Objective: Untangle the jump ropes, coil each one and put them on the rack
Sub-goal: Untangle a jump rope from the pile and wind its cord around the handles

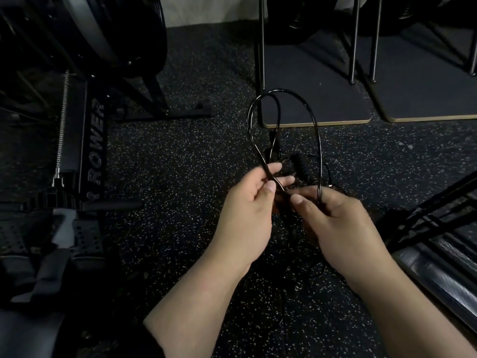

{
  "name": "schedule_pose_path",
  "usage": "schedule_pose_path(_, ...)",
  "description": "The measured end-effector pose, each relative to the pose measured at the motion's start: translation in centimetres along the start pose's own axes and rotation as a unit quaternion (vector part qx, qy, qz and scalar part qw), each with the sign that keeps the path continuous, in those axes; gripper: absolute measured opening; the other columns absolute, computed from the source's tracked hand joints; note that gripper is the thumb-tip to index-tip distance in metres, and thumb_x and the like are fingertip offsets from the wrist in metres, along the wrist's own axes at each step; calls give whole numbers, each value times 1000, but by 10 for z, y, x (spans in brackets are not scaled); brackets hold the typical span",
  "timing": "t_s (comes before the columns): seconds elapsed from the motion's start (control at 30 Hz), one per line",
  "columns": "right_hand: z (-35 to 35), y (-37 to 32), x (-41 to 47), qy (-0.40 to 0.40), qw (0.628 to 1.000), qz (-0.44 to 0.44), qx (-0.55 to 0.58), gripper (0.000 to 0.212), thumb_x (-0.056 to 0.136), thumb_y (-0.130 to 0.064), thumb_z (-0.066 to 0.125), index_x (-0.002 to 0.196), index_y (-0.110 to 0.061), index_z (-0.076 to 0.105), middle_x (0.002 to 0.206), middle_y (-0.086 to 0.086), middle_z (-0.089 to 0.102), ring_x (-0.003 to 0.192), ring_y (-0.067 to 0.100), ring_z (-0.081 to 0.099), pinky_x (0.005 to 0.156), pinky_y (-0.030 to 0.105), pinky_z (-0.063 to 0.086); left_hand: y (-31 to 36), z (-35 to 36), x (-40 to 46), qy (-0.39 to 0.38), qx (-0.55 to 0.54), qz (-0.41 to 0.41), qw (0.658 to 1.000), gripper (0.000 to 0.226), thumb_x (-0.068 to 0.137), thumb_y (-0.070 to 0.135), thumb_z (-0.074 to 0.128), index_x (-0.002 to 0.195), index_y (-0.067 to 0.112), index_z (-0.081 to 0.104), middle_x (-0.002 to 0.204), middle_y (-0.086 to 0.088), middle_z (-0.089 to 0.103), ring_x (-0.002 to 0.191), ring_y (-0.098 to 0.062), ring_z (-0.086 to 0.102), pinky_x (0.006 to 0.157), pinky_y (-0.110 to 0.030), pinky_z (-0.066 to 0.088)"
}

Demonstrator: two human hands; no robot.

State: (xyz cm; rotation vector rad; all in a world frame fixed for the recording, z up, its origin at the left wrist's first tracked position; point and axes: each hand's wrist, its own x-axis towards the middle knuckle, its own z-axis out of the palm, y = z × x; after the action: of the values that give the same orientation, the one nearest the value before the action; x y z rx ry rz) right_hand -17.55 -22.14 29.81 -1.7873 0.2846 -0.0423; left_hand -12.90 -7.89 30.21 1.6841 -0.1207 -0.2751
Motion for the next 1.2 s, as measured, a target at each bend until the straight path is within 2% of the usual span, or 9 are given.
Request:
schedule_pose_path(0.1, 1, 0, 0, 5, 1000, 8, -15, 15, 99, -40, 61, 91, -37, 74, 48, -7, 43, 43, 12, 31, 37, 22, 23, -2, 0, 0, 42, 20, 9, 999, 30, 108, 13, 47, 126, 34, 57, 109, 16, 76, 92, -11, 73, 85, -33, 57)
schedule_pose_path(0.3, -4, 4, 1, 18, 1000, 11, -21, 17, 99, -45, 57, 93, -35, 70, 57, -2, 46, 49, 17, 35, 46, 32, 28, -5, -7, 4, 126, 9, -11, 992, 17, 103, 13, 59, 105, 29, 65, 86, 5, 76, 75, -11, 74, 78, -37, 62)
schedule_pose_path(0.37, -6, 6, 1, 20, 999, 31, -10, 16, 100, -41, 58, 94, -33, 70, 54, -4, 42, 45, 15, 30, 41, 26, 23, -3, -8, 5, 135, -37, -18, 990, 16, 103, 11, 57, 106, 23, 68, 80, 2, 71, 67, -11, 68, 69, -33, 60)
schedule_pose_path(0.53, -5, 9, 3, 12, 998, 54, 24, 12, 93, -42, 70, 100, -32, 72, 53, -12, 47, 45, 9, 36, 40, 21, 28, 11, -13, 7, 74, -185, -22, 980, 18, 105, 8, 52, 106, 15, 68, 80, -1, 58, 60, -10, 45, 54, -27, 40)
schedule_pose_path(0.7, -3, 11, 6, 44, 996, 64, 44, 25, 88, -46, 74, 111, -35, 69, 51, -13, 51, 46, 9, 39, 43, 24, 31, 19, -12, 3, 8, -199, -18, 980, 20, 103, 7, 54, 102, 15, 72, 79, -3, 58, 57, -9, 38, 50, -23, 30)
schedule_pose_path(0.9, -10, 14, 9, 71, 989, 91, 92, 17, 97, -41, 68, 114, -41, 72, 65, 5, 46, 59, 25, 35, 59, 39, 31, 20, -24, 9, 56, -126, 6, 990, 24, 100, 8, 59, 94, 23, 77, 75, 2, 61, 55, -7, 38, 47, -20, 31)
schedule_pose_path(0.97, -9, 13, 7, 51, 994, 75, 66, 16, 100, -39, 64, 110, -33, 75, 58, -12, 54, 51, 11, 47, 58, 33, 35, 17, -30, 13, 112, -95, 13, 989, 23, 100, 9, 60, 96, 24, 78, 73, 5, 61, 55, -6, 40, 47, -21, 33)
schedule_pose_path(1.07, -8, 10, 6, 35, 997, 56, 38, 15, 100, -39, 62, 105, -32, 75, 64, -25, 65, 61, -7, 59, 69, 24, 42, 10, -36, 17, 168, -64, -3, 984, 23, 100, 10, 59, 103, 24, 76, 71, 8, 60, 59, -8, 46, 50, -24, 39)
schedule_pose_path(1.2, -3, 8, 3, -8, 998, 26, 55, 16, 99, -39, 61, 100, -35, 77, 66, -16, 58, 65, 4, 54, 69, 29, 44, 9, -31, 11, 30, 9, -39, 999, 18, 103, 27, 59, 114, 31, 73, 85, 8, 74, 62, -11, 56, 51, -28, 45)
